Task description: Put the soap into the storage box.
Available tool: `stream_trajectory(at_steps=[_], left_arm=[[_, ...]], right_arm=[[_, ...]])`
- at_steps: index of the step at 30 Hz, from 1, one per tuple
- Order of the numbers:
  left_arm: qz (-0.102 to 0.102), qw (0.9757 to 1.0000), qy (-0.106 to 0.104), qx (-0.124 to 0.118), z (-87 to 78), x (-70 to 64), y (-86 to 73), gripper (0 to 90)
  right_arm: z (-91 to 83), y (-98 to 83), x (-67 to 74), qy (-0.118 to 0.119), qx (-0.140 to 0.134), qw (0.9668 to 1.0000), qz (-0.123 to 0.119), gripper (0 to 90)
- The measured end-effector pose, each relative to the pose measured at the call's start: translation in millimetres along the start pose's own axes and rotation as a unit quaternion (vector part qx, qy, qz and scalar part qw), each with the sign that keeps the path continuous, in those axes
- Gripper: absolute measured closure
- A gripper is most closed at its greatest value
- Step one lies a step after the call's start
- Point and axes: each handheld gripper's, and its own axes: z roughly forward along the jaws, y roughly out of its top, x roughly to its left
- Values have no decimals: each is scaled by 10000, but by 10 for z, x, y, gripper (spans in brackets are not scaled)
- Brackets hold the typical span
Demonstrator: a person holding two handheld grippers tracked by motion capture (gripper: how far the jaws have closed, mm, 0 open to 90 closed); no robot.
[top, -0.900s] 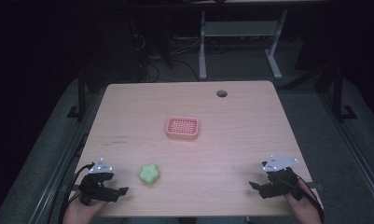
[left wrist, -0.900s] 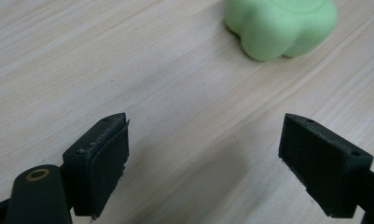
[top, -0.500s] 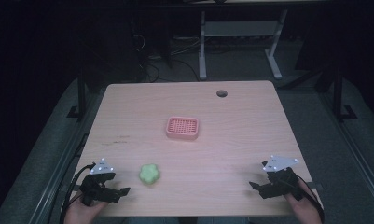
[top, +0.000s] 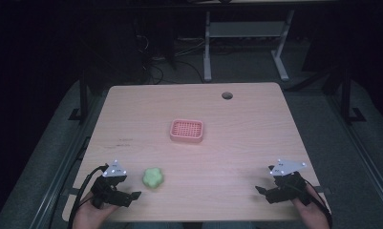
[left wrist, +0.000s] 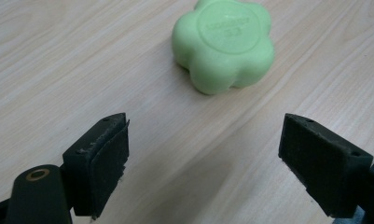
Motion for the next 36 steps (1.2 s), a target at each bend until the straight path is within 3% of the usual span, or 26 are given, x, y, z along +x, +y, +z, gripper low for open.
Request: stream_trajectory(at_steps=[29,36], left_arm=[[359,9986,-52,395,105,-108,417,157],[349,9981,-62,507,171,-118,519,157]], right_arm=[[-4,-15,-4,20,-35,10000,-4,140],[-4,-11,3,33,-22,10000,8,140]])
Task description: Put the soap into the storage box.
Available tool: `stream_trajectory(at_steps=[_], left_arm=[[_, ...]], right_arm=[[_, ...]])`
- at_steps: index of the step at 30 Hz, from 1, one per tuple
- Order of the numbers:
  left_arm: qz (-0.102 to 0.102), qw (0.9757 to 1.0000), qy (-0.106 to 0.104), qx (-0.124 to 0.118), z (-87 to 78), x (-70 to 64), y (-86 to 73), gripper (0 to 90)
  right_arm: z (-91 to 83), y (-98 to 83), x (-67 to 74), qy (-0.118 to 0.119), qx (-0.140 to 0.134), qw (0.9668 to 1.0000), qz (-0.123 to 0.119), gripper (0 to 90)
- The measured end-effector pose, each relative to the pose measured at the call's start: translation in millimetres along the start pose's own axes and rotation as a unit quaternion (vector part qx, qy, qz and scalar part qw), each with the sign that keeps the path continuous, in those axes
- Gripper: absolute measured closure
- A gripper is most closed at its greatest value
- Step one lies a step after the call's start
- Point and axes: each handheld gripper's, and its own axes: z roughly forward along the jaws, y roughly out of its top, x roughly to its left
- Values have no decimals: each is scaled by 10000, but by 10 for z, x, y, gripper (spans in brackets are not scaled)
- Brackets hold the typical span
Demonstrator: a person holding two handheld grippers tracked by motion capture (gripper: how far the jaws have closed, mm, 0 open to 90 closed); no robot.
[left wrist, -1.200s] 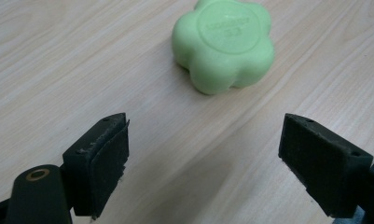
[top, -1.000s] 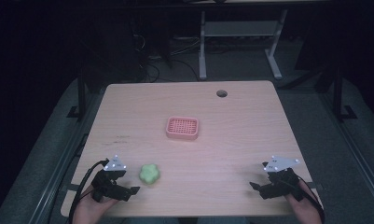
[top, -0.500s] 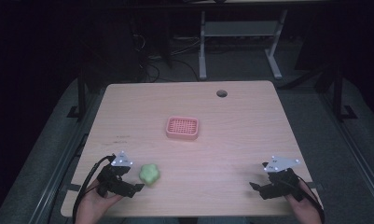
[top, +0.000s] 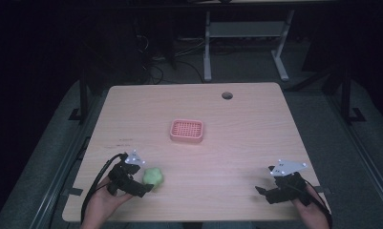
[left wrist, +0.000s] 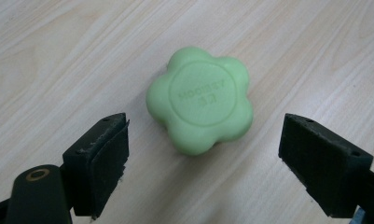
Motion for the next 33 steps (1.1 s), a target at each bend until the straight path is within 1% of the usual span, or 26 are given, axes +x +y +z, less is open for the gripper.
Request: stream_trajectory(at_steps=[1,2,4,7,8,9,10,11,12,13,17,20,22,23,24,25,26,28,30,33], left_arm=[[-20,10000,-10,9,11,-1,16,157],[23,10000,-14,56,16,4,35,157],[17,10000,-19,91,37,-4,66,157],[81,9998,-26,157,64,-2,116,157],[42,9999,-38,154,73,-7,126,157],[73,9998,-46,185,80,-5,142,157],[51,9998,-53,179,91,-9,154,157],[90,9997,-62,197,99,-5,167,157],[82,9997,-62,233,113,-5,181,157],[31,9997,-63,235,128,-8,191,157],[51,9994,-73,335,164,0,229,157],[50,9989,-20,471,208,-2,256,157],[57,9986,54,521,242,1,264,157],[-8,9985,41,538,258,1,265,157],[-3,9984,18,562,273,12,265,157],[-48,9981,4,609,285,12,265,157],[-39,9980,29,627,302,18,262,159],[-70,9974,10,716,320,27,261,161],[-109,9975,43,703,336,24,259,161],[-121,9970,38,764,346,26,273,162]], right_arm=[[-3,0,6,-2,27,10000,27,140],[-1,3,15,17,-8,10000,94,140],[0,3,10,21,-25,10000,79,140],[1,2,9,20,-29,10000,79,140],[-1,2,14,19,-4,10000,90,140],[-2,3,16,24,3,10000,96,140],[-1,4,18,25,1,9999,101,140],[-2,4,18,27,0,9999,99,140],[-2,4,18,26,-2,9999,99,140],[-3,4,18,25,-7,9999,106,140],[-4,3,17,25,-2,9999,98,140],[-2,4,18,31,1,10000,92,140],[0,5,18,36,3,10000,92,140],[3,4,19,36,-4,10000,91,140],[3,4,19,37,-2,10000,88,140],[2,4,19,39,-2,10000,86,140],[1,4,19,38,-4,10000,91,140],[0,4,17,38,-1,9999,94,140],[1,5,18,42,1,10000,90,140],[5,5,19,52,-10,10000,69,140]])
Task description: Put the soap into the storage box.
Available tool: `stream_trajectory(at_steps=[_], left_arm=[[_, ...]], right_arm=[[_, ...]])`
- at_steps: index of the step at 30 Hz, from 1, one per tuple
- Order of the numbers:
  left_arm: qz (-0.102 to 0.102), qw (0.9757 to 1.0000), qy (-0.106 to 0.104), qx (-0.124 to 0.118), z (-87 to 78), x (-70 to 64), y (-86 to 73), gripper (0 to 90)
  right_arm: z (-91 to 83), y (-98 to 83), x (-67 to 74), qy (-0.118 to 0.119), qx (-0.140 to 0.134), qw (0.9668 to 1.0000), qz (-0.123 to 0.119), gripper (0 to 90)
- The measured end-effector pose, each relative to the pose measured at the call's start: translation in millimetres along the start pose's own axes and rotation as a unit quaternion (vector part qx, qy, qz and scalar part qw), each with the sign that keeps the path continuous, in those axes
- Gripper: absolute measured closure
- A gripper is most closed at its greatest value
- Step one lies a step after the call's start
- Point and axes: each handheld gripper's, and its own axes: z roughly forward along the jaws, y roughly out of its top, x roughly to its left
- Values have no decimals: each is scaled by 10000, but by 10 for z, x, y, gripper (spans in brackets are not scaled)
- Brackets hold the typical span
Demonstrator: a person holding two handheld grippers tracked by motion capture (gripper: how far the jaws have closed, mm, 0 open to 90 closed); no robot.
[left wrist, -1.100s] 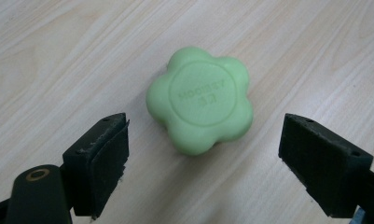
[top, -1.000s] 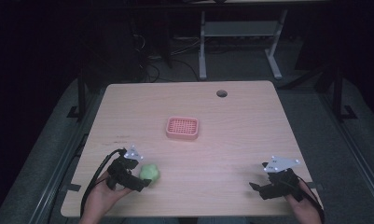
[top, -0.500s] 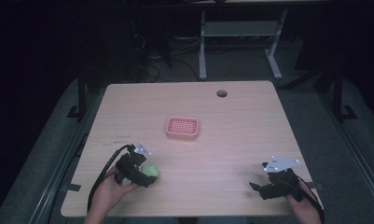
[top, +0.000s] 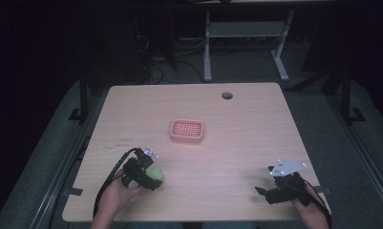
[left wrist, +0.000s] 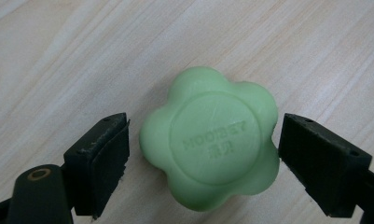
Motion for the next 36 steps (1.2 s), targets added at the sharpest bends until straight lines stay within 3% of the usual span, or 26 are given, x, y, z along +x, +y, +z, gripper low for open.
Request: stream_trajectory(at_steps=[4,6,14,36], left_arm=[[-70,9999,-12,89,31,2,26,164],[-37,9999,-37,147,47,1,39,231],[-21,9995,24,321,126,-26,53,236],[123,9989,252,367,120,-66,71,265]], right_arm=[[0,0,-1,-4,-1,10000,5,140],[0,0,-1,-4,4,10000,13,140],[-9,-1,-4,-6,3,10000,37,140],[-15,2,-1,-15,-10,10000,30,140]])
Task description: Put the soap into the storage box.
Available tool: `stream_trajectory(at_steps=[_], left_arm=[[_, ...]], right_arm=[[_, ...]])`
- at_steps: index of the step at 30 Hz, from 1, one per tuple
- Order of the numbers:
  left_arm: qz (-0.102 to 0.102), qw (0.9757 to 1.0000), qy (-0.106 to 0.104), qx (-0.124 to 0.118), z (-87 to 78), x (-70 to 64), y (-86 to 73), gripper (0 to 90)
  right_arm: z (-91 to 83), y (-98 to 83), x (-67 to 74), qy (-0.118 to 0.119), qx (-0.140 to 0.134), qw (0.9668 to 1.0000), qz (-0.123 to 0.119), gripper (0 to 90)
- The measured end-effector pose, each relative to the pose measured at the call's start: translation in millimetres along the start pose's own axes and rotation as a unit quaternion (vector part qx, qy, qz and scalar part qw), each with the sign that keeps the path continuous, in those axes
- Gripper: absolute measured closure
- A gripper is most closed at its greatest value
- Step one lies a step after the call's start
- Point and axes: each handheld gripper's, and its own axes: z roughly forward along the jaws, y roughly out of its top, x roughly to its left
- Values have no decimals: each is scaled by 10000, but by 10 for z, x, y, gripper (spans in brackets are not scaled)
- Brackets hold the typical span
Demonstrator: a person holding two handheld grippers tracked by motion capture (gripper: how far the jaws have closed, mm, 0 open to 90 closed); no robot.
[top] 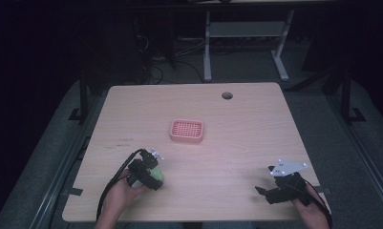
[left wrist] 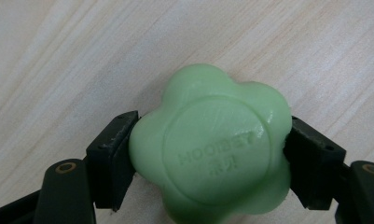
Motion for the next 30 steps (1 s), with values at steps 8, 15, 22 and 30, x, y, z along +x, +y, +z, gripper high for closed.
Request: stream_trajectory(at_steps=[8,15,22,30], left_arm=[[3,9998,-23,-172,-96,5,53,265],[12,9995,-117,-287,-180,17,141,265],[42,9991,-189,-366,-230,41,249,265],[77,9988,-240,-412,-283,33,370,265]], right_arm=[[3,-1,-5,7,-16,10000,1,140],[0,4,2,6,-38,10000,-21,140],[4,9,2,12,-68,10000,-55,140],[-3,7,6,24,-86,10000,0,140]])
